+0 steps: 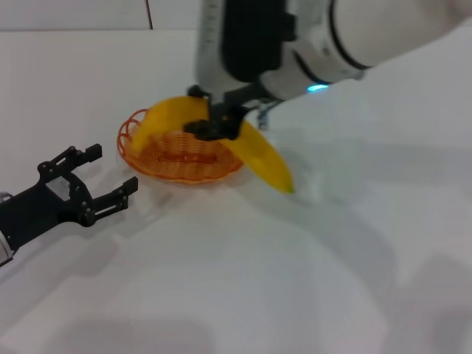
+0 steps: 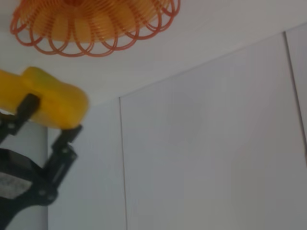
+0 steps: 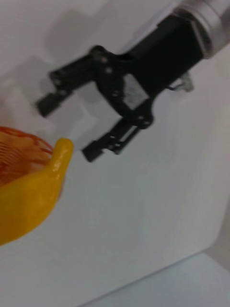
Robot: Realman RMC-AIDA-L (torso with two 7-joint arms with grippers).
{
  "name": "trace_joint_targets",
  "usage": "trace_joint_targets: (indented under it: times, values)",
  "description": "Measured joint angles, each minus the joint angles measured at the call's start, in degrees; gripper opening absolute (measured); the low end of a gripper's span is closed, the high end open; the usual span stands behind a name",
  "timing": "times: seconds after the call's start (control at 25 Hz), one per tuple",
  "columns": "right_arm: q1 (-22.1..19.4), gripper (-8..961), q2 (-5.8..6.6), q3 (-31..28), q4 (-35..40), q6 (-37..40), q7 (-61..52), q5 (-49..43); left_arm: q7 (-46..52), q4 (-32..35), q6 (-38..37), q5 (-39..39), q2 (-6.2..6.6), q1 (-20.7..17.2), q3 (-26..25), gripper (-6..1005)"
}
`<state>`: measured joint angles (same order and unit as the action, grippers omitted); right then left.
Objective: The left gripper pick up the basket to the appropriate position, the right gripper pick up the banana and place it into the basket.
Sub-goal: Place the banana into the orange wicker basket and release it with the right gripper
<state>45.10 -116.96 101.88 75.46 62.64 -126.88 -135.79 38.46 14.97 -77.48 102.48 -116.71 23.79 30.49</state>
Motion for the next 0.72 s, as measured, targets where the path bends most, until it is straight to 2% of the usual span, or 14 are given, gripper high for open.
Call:
trace_joint_targets:
  times: [0.4, 0.72]
  values:
    - [7.1, 527, -0.21, 8.16, -7.42, -11.95, -4.41, -0.27, -0.21, -0.57, 0.99, 0.26, -0.1, 0.45, 0.11, 880]
    - [10.94, 535, -0.4, 12.73, -14.45, -19.63, -5.82, -0.41, -0.88, -1.61, 1.45, 0.32, -0.11, 1.39, 0.1, 880]
